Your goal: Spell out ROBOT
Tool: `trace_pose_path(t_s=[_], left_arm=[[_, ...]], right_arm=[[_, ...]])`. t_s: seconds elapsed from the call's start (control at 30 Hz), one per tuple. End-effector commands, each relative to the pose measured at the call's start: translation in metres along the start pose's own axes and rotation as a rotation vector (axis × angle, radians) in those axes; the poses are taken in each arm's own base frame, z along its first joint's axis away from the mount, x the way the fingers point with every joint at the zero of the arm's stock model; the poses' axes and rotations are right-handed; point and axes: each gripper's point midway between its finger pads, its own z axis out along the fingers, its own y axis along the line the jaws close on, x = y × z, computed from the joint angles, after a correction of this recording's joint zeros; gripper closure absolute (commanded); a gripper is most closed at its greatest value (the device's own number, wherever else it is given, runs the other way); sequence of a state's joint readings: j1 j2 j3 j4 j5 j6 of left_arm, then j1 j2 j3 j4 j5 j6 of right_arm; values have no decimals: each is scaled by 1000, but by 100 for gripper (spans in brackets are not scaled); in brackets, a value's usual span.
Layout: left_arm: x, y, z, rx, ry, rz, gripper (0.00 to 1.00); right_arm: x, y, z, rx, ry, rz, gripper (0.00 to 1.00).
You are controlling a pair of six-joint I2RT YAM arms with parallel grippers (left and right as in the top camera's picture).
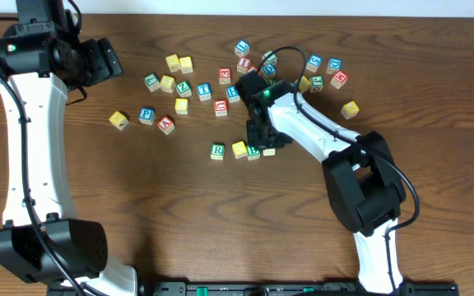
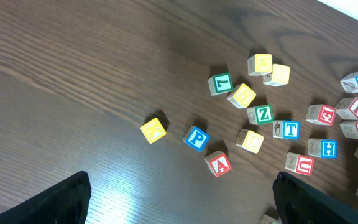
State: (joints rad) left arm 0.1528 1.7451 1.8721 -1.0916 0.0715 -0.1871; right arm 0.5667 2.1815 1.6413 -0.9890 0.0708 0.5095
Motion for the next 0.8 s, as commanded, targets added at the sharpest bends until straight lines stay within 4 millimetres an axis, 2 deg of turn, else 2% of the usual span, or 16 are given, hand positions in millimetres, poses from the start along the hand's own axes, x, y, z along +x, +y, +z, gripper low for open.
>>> trace_pose_path(t_s=[0.0, 0.1, 0.27, 0.33, 0.4, 0.43, 0.5, 0.53, 0.57, 0.6, 0.7, 0.77], left_arm=[[0, 4, 1, -15, -1, -13, 7], [0, 4, 1, -15, -2, -13, 7], [0, 4, 1, -15, -2, -13, 7], [-2, 2, 1, -5, -8, -13, 7], [3, -15, 1, 83, 17, -9, 9], [5, -30, 2, 139, 29, 6, 29], [11, -50, 8, 164, 45, 47, 39], [17, -64, 14, 176, 62, 76, 39], [29, -93, 38, 150, 89, 127, 39], [36, -109, 52, 135, 98, 156, 39], [60, -155, 103, 115, 127, 253, 39], [71, -169, 133, 86, 138, 282, 39]], right_arm=[[4, 0, -2, 0, 9, 14, 72], [6, 3, -3, -24, 22, 14, 63], [0, 5, -12, -42, 6, 7, 57], [-22, -2, -42, -74, -62, 11, 56], [-45, -22, -82, -105, -150, 46, 52], [-52, -32, -96, -114, -180, 66, 51], [-62, -54, -117, -125, -231, 106, 48], [-66, -72, -128, -129, -253, 145, 46], [-69, -93, -140, -154, -266, 186, 45], [-69, -104, -144, -174, -265, 201, 44], [-61, -135, -141, -151, -217, 261, 44], [-56, -140, -139, -138, -197, 248, 44]])
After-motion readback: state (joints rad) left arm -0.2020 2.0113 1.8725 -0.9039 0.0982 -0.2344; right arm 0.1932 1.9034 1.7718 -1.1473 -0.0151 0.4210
